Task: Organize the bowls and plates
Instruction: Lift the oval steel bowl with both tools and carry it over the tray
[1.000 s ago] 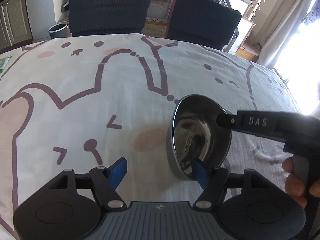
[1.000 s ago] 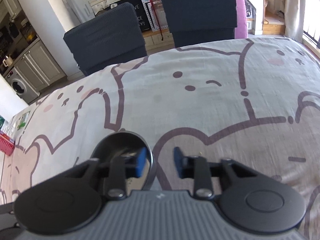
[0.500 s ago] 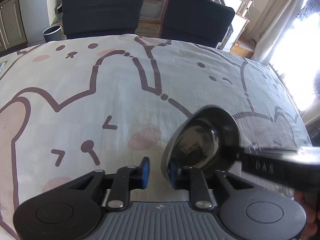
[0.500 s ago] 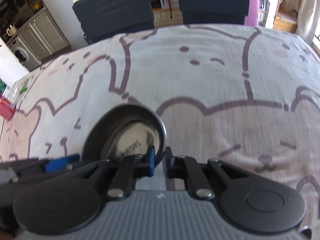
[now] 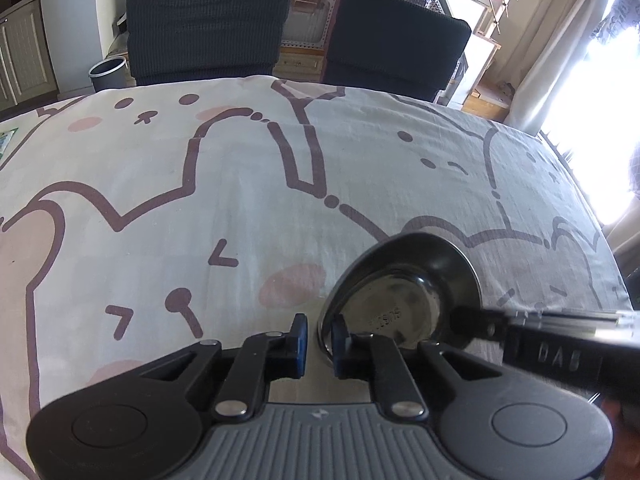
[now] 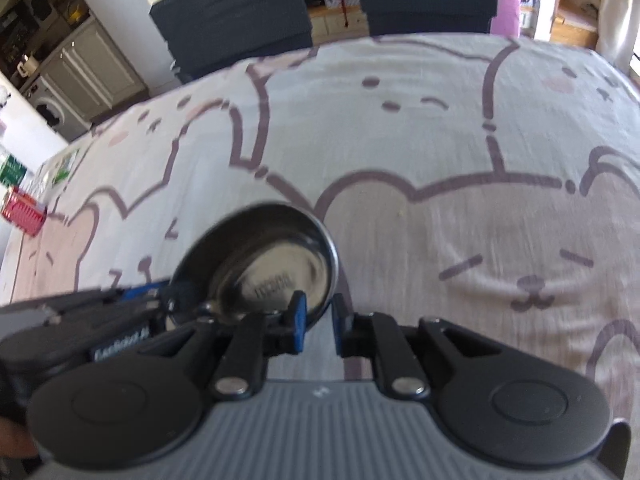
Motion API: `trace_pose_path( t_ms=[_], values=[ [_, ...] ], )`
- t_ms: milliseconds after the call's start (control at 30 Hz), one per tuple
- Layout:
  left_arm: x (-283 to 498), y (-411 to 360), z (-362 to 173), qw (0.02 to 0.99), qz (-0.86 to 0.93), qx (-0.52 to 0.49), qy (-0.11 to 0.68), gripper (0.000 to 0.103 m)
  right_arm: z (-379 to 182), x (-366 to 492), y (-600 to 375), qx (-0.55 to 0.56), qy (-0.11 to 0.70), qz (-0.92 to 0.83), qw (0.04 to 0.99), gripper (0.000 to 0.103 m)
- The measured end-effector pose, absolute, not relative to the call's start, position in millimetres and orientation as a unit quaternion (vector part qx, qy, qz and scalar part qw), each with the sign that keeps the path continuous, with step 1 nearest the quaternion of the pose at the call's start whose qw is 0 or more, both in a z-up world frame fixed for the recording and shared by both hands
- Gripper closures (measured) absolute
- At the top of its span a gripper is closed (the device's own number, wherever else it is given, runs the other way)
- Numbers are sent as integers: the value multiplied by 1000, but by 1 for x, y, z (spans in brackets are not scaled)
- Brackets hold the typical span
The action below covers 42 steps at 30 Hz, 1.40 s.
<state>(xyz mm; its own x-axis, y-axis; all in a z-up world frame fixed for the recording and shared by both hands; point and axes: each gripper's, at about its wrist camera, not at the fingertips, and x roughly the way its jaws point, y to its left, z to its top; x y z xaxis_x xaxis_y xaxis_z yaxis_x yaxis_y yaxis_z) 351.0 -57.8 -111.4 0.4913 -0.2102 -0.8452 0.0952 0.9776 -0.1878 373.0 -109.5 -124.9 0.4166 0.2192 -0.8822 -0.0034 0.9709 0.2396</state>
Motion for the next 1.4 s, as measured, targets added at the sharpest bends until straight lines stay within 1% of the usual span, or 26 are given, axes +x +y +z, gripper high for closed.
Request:
trace_pose_path(
  t_ms=[233,333,533,600,667,700,733,800,867,1000,1400],
  values=[
    [348,-56,-110,857,-93,-66,503,86,-127,388,-117,112,508,50,853,83],
    [348,-57,-110,855,-92,-61,506,83,-130,393,-118,116,502,47,856,83],
    [347,-54,-108,847,-88,-82,518,81,-135,396,-107,88,497,58,862,83],
    [347,-53,-109,842,-87,-87,524,81,-134,396,-104,78,494,62,864,86],
    [347,-52,-112,838,-86,-94,531,81,-135,397,-102,71,499,65,861,94],
    [347,-52,-114,835,-87,-98,534,81,-136,398,-101,69,507,67,857,95],
    [348,-52,-115,832,-87,-102,538,82,-136,398,-100,66,512,66,854,96],
    [348,-50,-116,832,-84,-110,538,88,-136,397,-99,59,516,67,852,96],
    [347,-51,-114,835,-81,-104,534,92,-134,395,-101,64,519,68,850,96],
    [344,-52,-105,844,-83,-99,521,96,-129,389,-99,51,517,72,852,96],
    [314,-68,-66,863,-120,-87,483,96,-92,356,-122,77,490,65,866,96]
  ],
)
